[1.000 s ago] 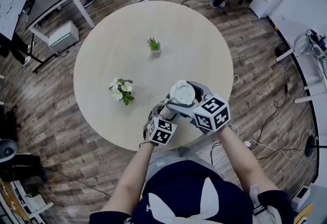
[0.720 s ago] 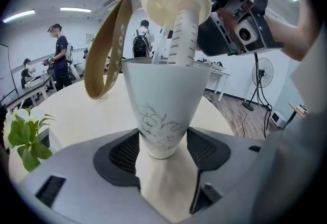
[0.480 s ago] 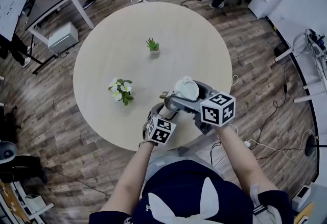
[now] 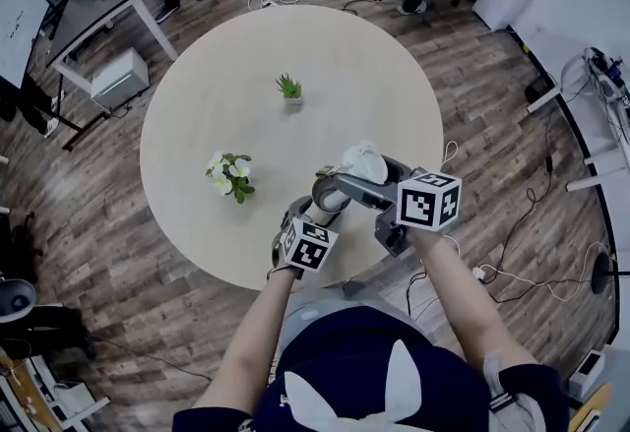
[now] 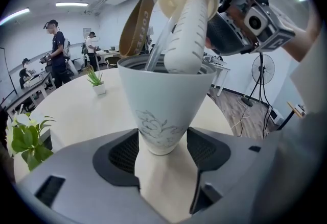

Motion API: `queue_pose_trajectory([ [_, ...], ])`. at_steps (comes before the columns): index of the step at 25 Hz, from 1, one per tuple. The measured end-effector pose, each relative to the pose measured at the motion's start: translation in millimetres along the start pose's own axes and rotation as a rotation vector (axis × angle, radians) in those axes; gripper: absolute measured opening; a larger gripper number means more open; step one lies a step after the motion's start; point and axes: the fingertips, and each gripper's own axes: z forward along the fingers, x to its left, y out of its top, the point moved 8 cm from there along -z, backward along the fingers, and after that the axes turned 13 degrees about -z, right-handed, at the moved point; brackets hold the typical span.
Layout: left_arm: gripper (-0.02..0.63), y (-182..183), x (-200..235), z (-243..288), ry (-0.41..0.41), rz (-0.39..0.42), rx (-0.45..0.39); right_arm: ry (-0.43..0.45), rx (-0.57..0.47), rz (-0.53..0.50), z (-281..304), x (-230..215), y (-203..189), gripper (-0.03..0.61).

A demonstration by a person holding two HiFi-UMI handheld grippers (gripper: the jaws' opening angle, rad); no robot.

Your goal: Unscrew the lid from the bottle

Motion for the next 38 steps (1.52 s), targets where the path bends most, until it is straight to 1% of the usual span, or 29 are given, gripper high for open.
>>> queue_pose_trajectory([
  [5,0.301,-3,1,-3,0.021,-0.017,0.018,0.0,-0.026,0.049,-8,-1,-2,0.471],
  [9,0.302,-6,3,-11,0.033,-0.037,0.01,-0.018,-0.038,0.071,-14,-4,-4,0.471],
  [14,0.301,-3,-1,-26,0.034,-0.073,-0.038,-0.019,-0.066,0.082,-25,-4,-2,0.471],
  [18,0.298,-3,-5,-38,0.048,-0.078,-0.078,-0.016,-0.09,0.081,-34,0,0,0.471],
  [20,0.269,-4,-7,-45,0.062,-0.085,-0.097,-0.014,-0.097,0.081,-38,3,0,0.471],
  [24,0.134,-4,-7,-59,0.095,-0.104,-0.154,-0.032,-0.1,0.064,-46,8,-4,0.471],
  [28,0.064,-2,-9,-69,0.108,-0.119,-0.201,-0.04,-0.103,0.04,-52,12,-6,0.47],
  [33,0.04,2,-15,-81,0.095,-0.129,-0.245,-0.044,-0.128,0.017,-59,16,-7,0.47],
  [38,0.029,3,-23,-90,0.049,-0.122,-0.246,-0.038,-0.131,-0.037,-63,25,-9,0.469],
])
